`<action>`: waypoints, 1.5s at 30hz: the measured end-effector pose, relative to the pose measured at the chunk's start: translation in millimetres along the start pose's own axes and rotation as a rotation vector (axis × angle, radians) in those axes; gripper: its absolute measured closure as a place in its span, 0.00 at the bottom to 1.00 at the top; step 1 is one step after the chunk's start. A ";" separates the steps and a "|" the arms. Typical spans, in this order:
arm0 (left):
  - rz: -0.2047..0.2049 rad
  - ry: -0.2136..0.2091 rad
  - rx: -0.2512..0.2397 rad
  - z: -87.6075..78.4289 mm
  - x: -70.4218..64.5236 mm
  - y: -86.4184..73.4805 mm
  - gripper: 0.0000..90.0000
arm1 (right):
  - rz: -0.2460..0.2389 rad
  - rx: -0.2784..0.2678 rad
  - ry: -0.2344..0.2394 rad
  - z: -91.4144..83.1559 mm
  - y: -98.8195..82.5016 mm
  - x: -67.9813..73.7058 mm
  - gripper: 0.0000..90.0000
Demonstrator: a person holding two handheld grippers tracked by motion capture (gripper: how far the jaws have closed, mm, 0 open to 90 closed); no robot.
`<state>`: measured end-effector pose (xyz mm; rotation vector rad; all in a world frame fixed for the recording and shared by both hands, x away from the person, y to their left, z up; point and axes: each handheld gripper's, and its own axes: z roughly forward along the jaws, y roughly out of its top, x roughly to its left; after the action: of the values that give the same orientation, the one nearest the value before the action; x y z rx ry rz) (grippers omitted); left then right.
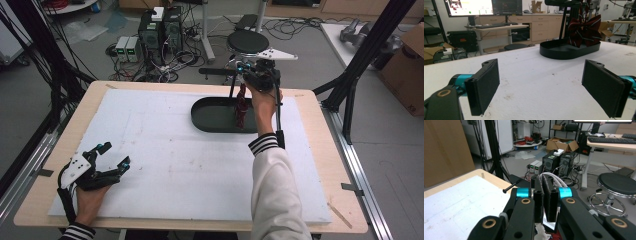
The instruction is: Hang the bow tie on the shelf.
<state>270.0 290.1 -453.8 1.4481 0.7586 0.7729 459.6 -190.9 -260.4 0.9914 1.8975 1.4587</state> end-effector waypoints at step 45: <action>-0.001 -0.002 -0.003 -0.2 0.8 -0.1 0.17 | 0.014 0.087 -0.016 73.7 -16.8 25.1 0.97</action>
<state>270.2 290.9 -453.8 1.4459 0.7560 0.7713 499.0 -131.3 -295.8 1.0554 1.9611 1.3823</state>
